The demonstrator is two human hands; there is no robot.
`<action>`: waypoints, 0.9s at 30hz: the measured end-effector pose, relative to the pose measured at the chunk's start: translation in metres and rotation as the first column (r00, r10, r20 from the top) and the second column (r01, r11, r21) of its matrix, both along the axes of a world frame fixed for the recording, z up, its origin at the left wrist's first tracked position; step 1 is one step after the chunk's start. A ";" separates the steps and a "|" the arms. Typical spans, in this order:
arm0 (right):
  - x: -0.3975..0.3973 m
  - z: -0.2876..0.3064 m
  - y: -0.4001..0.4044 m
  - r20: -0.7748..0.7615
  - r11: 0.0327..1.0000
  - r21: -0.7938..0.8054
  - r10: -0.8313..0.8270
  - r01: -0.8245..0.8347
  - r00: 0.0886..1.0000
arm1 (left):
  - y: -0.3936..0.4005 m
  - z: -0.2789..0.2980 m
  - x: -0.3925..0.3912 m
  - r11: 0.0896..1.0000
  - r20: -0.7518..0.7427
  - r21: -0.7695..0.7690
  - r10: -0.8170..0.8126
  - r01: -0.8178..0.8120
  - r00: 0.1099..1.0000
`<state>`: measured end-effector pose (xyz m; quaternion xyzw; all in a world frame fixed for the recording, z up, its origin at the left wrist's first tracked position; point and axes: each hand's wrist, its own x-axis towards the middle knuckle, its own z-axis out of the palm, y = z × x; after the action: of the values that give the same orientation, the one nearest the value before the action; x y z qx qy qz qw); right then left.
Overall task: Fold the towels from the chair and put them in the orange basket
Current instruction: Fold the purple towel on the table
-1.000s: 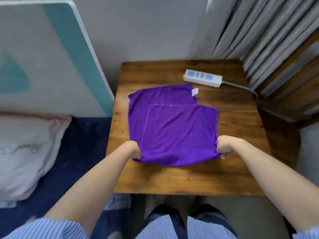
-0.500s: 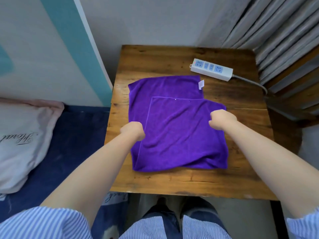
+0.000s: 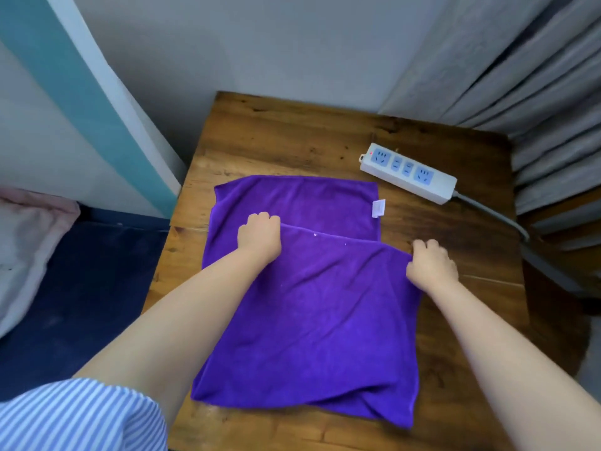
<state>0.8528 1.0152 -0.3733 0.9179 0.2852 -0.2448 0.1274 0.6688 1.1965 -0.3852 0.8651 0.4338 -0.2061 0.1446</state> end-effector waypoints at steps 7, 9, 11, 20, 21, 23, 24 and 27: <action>0.027 -0.013 0.014 -0.126 0.978 -0.051 0.196 -0.204 0.972 | 0.010 -0.022 0.028 1.000 0.005 -0.019 0.011 -0.011 1.000; 0.031 -0.007 0.020 -0.164 0.958 -0.076 0.262 -0.277 0.951 | 0.016 -0.022 0.028 0.998 0.002 -0.065 -0.024 0.024 1.000; 0.034 0.003 0.028 -0.170 0.932 -0.074 0.339 -0.355 0.925 | 0.025 -0.020 0.022 0.992 0.018 -0.111 -0.052 0.053 0.998; 0.037 0.063 0.089 -0.140 0.834 0.163 0.549 -0.527 0.824 | 0.096 0.038 -0.047 0.987 0.108 -0.143 0.087 -0.072 0.990; 0.038 0.060 0.100 -0.116 0.840 0.187 0.533 -0.509 0.838 | 0.105 0.042 -0.050 0.988 0.116 -0.120 0.111 -0.097 0.987; 0.036 0.050 0.118 -0.052 0.849 0.174 0.514 -0.499 0.856 | 0.116 0.041 -0.051 0.988 0.122 -0.090 0.138 -0.127 0.983; 0.034 0.043 0.126 -0.015 0.853 0.147 0.508 -0.501 0.861 | 0.120 0.037 -0.049 0.988 0.134 -0.075 0.147 -0.138 0.980; 0.027 0.023 0.145 0.037 0.868 0.062 0.492 -0.493 0.870 | 0.129 0.021 -0.036 0.983 0.178 -0.028 0.183 -0.181 0.967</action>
<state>0.8799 1.1598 -0.3498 0.8212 0.5168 -0.1848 0.1563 0.6328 1.3252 -0.3643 0.8358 0.4955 -0.1157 0.2063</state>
